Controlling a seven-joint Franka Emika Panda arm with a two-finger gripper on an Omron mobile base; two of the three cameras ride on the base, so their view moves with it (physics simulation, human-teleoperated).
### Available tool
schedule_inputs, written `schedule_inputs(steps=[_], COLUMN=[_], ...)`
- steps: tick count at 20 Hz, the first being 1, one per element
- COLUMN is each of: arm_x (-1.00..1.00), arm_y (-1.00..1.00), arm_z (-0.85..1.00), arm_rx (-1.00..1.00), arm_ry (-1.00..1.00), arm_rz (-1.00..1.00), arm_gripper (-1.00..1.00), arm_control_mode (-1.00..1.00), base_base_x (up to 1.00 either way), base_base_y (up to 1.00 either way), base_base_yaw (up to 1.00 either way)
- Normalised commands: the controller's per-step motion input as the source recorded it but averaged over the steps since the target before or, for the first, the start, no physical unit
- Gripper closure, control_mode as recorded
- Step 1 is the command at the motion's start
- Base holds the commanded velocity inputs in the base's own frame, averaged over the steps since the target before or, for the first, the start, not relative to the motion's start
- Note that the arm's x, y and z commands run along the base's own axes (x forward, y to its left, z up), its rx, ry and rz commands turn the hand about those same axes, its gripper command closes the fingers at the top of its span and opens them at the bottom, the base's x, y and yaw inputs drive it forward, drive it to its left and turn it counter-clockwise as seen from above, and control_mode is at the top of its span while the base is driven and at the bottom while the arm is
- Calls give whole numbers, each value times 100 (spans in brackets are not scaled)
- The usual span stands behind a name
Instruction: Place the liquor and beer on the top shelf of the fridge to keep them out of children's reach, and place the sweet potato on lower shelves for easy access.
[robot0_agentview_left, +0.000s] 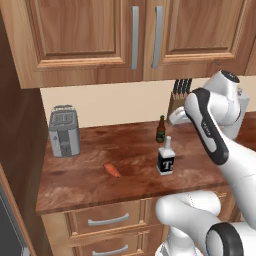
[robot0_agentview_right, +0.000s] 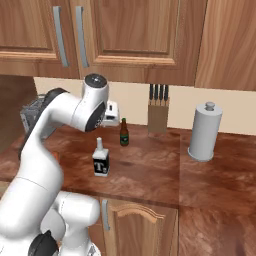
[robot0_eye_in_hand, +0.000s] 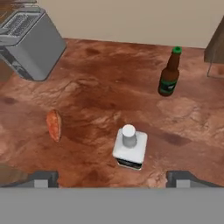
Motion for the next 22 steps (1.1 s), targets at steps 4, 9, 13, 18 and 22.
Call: schedule_inputs(steps=[4,9,13,18,22], arm_x=[0,0,0,0,1], arm_y=[-16,-17,-7,-1,0], arm_z=[-24,-24,-34,-47,-40], arm_rx=[14,11,3,0,0], arm_ry=[-14,-10,-16,-20,-20], arm_rz=[27,25,25,24,19], arm_gripper=[-100,-100,-100,-100,-100], arm_control_mode=[-100,-100,-100,-100,-100], base_base_x=[0,0,0,0,0], base_base_y=[0,0,0,0,0], base_base_yaw=[0,0,0,0,0])
